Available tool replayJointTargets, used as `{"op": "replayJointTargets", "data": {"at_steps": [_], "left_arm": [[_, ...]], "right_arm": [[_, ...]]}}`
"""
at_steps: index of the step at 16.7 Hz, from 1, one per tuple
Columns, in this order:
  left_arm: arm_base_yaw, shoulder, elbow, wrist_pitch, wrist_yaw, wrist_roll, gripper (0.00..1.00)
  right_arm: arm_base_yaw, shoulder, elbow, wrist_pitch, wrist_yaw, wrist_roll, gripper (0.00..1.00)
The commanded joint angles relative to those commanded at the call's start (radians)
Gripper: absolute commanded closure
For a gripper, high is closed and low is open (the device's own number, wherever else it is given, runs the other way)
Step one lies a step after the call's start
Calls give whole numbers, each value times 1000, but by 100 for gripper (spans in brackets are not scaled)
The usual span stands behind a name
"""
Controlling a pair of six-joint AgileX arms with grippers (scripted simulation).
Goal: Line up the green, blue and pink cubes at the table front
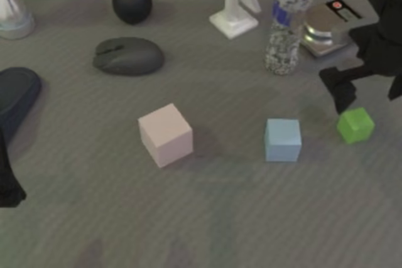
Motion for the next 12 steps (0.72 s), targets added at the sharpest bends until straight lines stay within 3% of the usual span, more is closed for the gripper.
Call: {"op": "replayJointTargets", "data": {"at_steps": [5, 12], "left_arm": [[0, 0, 0, 0, 0, 0, 0], [0, 0, 0, 0, 0, 0, 0]], "right_arm": [[-4, 4, -16, 19, 0, -1, 0], [1, 110, -160, 276, 1, 3, 0]]}}
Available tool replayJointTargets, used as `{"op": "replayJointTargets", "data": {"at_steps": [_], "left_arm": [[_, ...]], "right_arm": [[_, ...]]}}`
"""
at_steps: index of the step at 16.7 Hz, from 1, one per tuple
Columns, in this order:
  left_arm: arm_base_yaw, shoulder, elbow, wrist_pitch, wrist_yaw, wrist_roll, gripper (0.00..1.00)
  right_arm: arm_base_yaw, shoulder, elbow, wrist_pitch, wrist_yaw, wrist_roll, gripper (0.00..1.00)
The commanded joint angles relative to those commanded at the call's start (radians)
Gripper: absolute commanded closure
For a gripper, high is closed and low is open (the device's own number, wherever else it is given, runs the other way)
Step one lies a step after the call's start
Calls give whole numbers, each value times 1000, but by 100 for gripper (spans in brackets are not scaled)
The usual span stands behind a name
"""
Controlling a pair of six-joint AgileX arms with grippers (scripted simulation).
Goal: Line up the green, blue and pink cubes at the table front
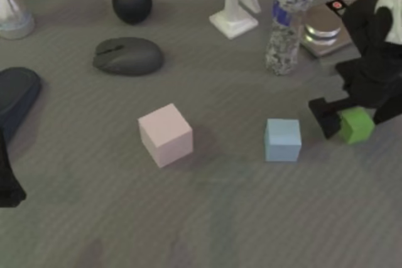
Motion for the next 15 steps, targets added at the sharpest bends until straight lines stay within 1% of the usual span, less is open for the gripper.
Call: {"op": "replayJointTargets", "data": {"at_steps": [5, 15], "left_arm": [[0, 0, 0, 0, 0, 0, 0], [0, 0, 0, 0, 0, 0, 0]], "right_arm": [[1, 14, -15, 23, 0, 0, 0], [1, 14, -15, 23, 0, 0, 75]]}}
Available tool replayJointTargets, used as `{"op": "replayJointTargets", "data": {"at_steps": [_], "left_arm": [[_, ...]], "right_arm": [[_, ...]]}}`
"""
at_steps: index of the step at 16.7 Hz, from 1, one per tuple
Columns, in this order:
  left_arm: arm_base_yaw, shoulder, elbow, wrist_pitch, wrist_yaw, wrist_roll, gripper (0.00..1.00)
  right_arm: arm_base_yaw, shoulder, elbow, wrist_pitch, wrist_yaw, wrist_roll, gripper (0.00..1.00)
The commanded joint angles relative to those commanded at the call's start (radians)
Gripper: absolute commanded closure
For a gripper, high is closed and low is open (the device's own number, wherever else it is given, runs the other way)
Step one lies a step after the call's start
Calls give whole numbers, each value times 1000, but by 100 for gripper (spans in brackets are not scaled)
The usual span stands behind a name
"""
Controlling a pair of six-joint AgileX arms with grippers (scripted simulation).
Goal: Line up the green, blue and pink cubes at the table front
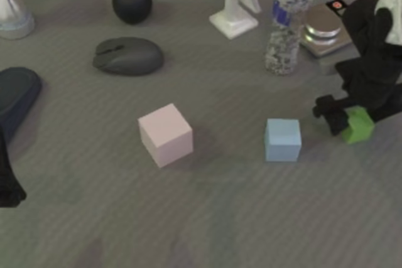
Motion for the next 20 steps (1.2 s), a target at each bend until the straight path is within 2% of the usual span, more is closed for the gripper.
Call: {"op": "replayJointTargets", "data": {"at_steps": [3, 4, 14, 20], "left_arm": [[0, 0, 0, 0, 0, 0, 0], [0, 0, 0, 0, 0, 0, 0], [0, 0, 0, 0, 0, 0, 0], [0, 0, 0, 0, 0, 0, 0]], "right_arm": [[0, 0, 0, 0, 0, 0, 98], [0, 0, 0, 0, 0, 0, 100], [1, -41, 25, -30, -4, 1, 100], [6, -113, 139, -224, -5, 1, 100]]}}
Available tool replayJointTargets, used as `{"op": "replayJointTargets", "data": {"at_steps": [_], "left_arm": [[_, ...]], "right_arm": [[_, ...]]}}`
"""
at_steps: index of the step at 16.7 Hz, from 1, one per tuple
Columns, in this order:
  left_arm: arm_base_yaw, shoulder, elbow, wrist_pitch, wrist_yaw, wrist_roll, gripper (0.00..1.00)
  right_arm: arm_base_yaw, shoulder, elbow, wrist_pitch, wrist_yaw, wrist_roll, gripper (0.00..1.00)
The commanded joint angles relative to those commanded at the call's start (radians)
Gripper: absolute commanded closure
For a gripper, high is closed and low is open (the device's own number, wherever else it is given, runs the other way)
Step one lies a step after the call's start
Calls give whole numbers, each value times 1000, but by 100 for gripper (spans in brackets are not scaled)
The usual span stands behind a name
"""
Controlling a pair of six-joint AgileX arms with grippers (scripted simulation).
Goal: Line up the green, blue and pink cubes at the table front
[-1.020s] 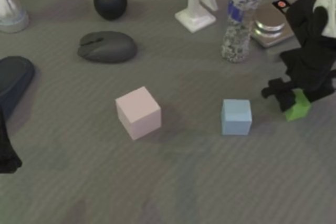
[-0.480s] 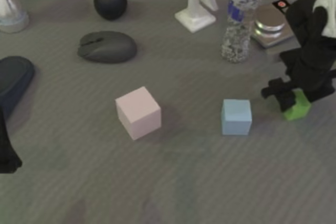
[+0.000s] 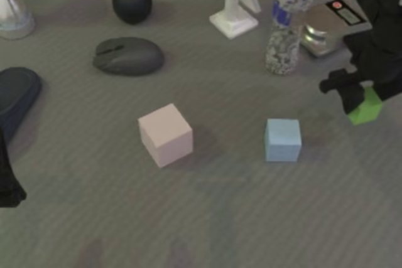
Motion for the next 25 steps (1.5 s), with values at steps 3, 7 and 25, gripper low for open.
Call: {"op": "replayJointTargets", "data": {"at_steps": [3, 7, 25], "left_arm": [[0, 0, 0, 0, 0, 0, 0], [0, 0, 0, 0, 0, 0, 0], [0, 0, 0, 0, 0, 0, 0]], "right_arm": [[1, -15, 16, -24, 0, 0, 100], [6, -17, 8, -21, 0, 16, 100], [519, -354, -381, 26, 25, 823, 100]]}}
